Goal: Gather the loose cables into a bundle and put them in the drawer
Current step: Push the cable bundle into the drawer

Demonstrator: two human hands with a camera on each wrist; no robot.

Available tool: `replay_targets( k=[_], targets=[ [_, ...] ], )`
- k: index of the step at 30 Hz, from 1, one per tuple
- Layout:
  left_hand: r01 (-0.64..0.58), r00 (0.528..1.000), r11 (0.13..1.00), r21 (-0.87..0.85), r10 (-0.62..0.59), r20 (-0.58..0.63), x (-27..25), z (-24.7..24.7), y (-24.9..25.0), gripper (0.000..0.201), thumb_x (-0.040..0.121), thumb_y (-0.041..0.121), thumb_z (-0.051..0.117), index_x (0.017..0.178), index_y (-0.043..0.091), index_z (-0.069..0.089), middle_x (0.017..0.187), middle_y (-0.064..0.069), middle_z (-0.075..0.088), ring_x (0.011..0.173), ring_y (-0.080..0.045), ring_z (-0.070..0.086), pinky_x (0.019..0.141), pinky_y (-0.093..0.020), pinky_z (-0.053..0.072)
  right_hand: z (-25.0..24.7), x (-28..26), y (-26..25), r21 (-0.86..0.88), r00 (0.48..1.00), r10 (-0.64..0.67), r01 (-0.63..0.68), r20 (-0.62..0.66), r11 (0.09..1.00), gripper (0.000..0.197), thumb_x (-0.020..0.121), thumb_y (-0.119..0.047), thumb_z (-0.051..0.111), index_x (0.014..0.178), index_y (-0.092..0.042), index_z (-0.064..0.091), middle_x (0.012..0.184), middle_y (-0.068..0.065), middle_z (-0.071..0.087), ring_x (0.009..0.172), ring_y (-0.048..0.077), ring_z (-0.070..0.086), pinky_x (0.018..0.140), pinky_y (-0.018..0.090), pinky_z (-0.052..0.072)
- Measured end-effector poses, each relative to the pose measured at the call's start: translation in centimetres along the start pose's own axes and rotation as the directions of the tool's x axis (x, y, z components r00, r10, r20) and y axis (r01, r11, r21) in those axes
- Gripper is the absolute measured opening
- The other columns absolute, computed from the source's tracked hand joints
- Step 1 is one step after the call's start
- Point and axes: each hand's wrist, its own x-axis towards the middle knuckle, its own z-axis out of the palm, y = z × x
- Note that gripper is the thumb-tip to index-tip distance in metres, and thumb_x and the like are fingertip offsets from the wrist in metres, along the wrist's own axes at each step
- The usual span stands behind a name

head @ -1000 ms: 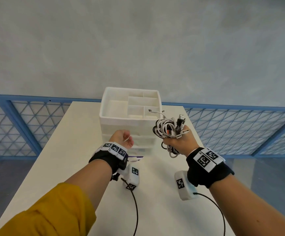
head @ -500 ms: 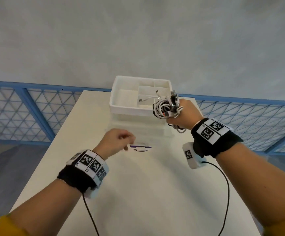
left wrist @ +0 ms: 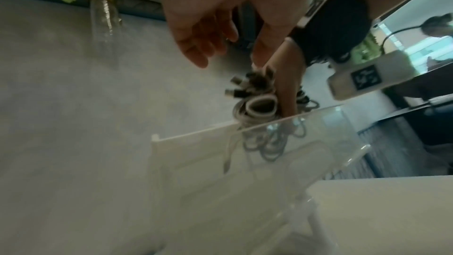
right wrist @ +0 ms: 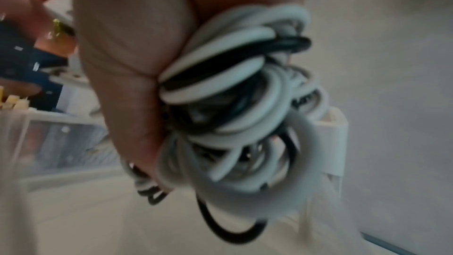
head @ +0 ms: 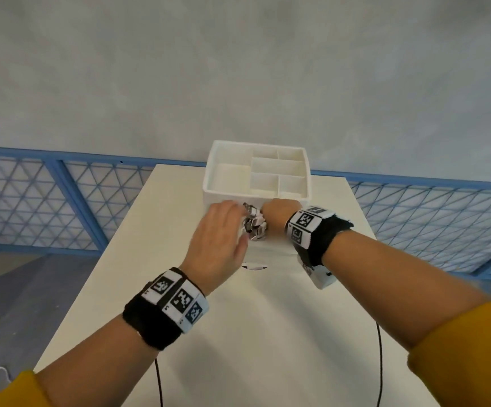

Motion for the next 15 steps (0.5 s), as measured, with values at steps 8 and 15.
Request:
replay_targets(
  k=[8, 15],
  targets=[
    [-0.22, 0.871, 0.903, 0.368, 0.012, 0.491, -0.1, 3.1, -0.4, 0.076, 0.079, 0.058, 0.028, 0.129, 0.004, 0.048, 0.134, -0.011, 0.055, 0.129, -0.029, 0.046, 0.103, -0.054, 0.032, 0.4, 1.5, -0.8, -0.08, 0.953, -0.01, 0.036, 0.303, 0.996, 0.059, 0.086, -0.039, 0.058, 0.136, -0.014, 0.041, 0.135, 0.007, 0.049, 0.129, 0.029, 0.042, 0.107, 0.042, 0.029],
    [-0.305, 0.809, 0.86, 0.409, 0.008, 0.587, 0.2, 4.3, -0.9, 0.083, 0.075, 0.066, 0.034, 0.131, 0.006, 0.047, 0.131, -0.008, 0.058, 0.128, -0.025, 0.048, 0.104, -0.051, 0.035, 3.1, 0.8, 0.6, 0.057, 0.988, -0.102, 0.096, 0.114, 0.994, 0.076, 0.085, -0.047, 0.054, 0.143, -0.008, 0.023, 0.14, 0.015, 0.039, 0.126, 0.033, 0.042, 0.104, 0.044, 0.034]
  ],
)
